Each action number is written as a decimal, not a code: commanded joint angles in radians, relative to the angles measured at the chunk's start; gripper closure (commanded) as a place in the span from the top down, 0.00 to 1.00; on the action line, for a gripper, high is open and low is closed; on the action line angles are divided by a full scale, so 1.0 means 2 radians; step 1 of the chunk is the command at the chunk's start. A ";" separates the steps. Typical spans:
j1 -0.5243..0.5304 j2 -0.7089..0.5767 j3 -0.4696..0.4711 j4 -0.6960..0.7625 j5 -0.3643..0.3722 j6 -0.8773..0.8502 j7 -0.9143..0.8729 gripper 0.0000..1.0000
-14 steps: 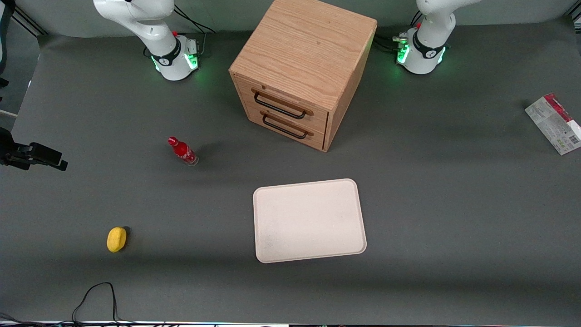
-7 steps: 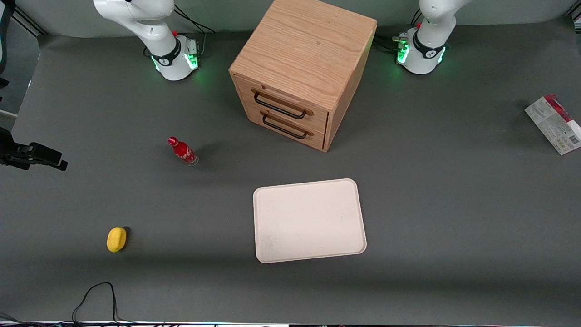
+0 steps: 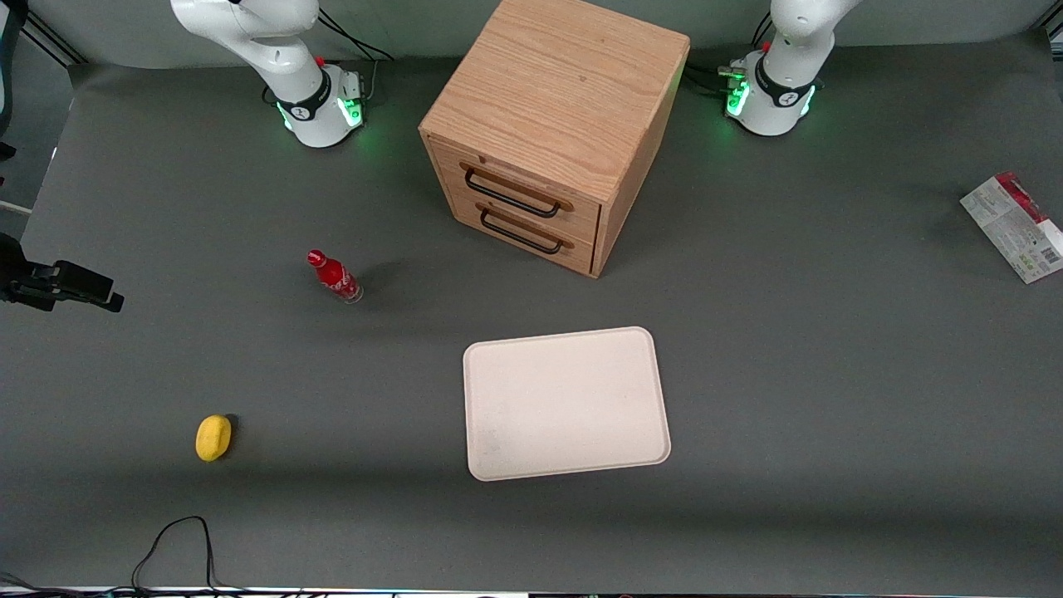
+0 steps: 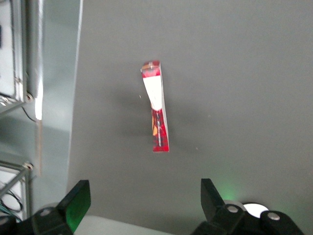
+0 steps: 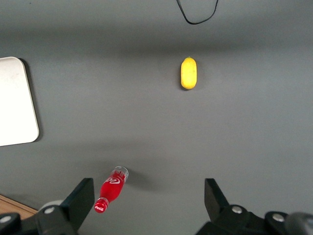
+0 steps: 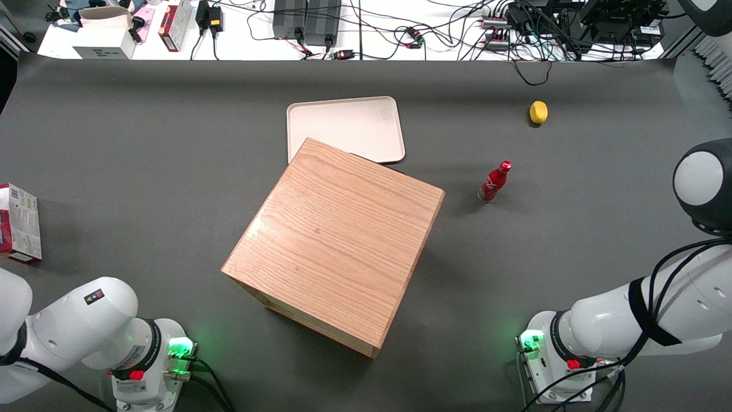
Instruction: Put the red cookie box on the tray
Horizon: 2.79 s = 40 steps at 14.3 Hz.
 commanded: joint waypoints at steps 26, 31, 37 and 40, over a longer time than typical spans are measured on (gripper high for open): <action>0.047 0.053 -0.003 -0.336 -0.012 0.440 -0.098 0.04; 0.045 0.053 -0.003 -0.336 -0.012 0.440 -0.099 0.00; 0.040 0.033 -0.007 -0.327 -0.010 0.414 -0.089 0.00; 0.014 0.010 -0.008 -0.275 -0.007 0.323 -0.089 0.00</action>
